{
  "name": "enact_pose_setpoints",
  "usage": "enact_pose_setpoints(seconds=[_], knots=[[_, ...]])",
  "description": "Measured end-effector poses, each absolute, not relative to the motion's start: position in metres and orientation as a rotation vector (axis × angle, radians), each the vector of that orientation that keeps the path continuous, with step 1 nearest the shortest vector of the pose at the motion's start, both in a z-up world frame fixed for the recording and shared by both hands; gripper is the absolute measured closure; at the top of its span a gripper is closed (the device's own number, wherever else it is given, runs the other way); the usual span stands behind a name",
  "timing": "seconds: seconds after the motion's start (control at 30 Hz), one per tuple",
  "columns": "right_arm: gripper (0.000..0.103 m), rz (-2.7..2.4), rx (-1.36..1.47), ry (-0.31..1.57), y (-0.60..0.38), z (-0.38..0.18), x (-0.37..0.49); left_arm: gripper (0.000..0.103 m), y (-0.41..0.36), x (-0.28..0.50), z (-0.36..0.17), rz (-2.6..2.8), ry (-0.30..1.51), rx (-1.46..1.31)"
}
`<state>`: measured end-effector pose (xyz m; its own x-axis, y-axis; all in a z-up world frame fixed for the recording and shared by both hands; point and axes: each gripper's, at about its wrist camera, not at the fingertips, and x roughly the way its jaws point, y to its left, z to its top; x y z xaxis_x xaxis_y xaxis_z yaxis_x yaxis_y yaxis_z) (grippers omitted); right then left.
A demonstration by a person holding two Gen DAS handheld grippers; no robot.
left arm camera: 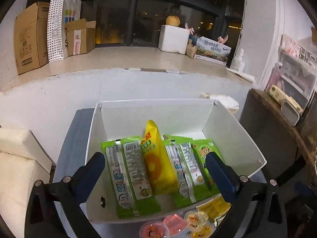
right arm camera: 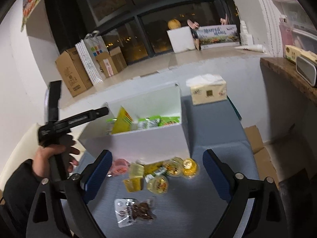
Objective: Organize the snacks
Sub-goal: 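Carry the yellow pouch over the white box and release it with the left gripper, then grasp a round pink jelly cup with the left gripper while the right gripper grasps a round cartoon-lid jelly cup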
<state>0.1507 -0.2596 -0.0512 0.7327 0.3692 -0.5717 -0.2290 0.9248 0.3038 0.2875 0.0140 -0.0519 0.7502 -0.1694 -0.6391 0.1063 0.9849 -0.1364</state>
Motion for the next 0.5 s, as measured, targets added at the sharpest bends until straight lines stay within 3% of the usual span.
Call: enact_pose_setpoints(seconds=[0.13, 0.5], knots=[[0.000, 0.361, 0.214, 0.729, -0.255, -0.069, 0.158, 0.000, 0.013, 0.271, -0.049, -0.153, 0.697, -0.072], [0.000, 0.355, 0.018, 0.847, -0.225, -0.113, 0.167, 0.000, 0.017, 0.194, -0.077, -0.093, 0.717, 0.012]])
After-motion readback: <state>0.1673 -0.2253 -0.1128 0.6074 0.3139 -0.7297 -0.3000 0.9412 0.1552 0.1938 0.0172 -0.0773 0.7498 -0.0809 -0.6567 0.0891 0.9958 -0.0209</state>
